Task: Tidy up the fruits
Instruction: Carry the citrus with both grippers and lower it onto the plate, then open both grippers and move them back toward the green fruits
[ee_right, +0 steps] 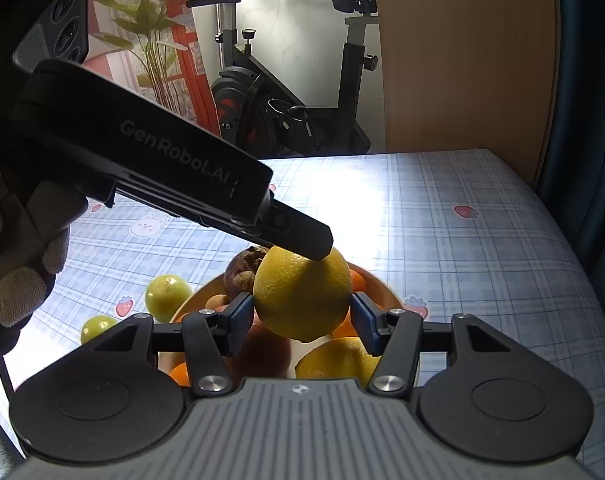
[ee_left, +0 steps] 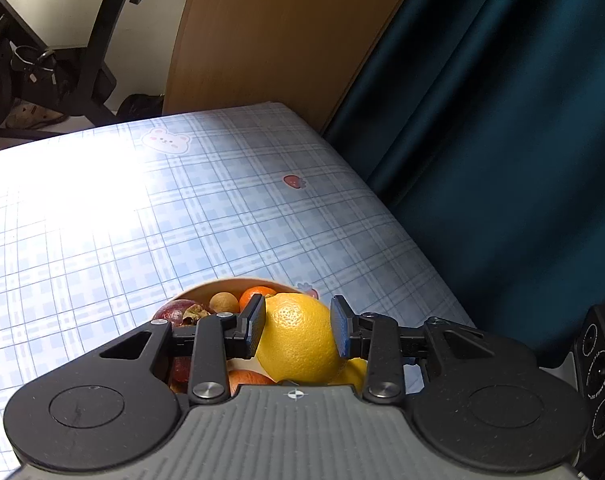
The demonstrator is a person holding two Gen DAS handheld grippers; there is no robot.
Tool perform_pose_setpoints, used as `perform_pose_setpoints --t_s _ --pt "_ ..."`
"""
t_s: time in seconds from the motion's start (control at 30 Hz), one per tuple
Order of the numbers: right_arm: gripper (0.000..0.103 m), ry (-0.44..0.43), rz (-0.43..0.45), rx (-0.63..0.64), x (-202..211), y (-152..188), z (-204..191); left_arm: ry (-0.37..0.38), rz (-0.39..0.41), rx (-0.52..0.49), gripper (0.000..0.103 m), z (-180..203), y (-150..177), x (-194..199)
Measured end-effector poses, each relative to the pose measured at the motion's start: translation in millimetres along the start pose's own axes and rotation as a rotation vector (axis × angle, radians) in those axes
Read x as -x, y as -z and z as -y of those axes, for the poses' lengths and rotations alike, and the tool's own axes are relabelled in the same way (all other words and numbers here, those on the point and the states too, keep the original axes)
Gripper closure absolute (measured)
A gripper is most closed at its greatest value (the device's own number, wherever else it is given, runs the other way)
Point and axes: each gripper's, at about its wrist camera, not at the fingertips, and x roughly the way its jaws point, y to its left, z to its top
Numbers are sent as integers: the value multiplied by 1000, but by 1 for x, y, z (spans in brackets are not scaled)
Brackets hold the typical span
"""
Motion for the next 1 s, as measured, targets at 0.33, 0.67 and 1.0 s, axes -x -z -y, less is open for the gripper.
perform_pose_setpoints --t_s 0.33,0.67,1.0 --pt "47 -16 -28 -16 -16 1 11 -6 -23 37 66 -8 -4 -16" --pt "48 -10 -44 -20 -20 -3 9 -10 -2 48 67 -13 -5 -4" --pt "47 33 -17 -27 -7 -3 -1 -45 52 60 67 -31 2 35"
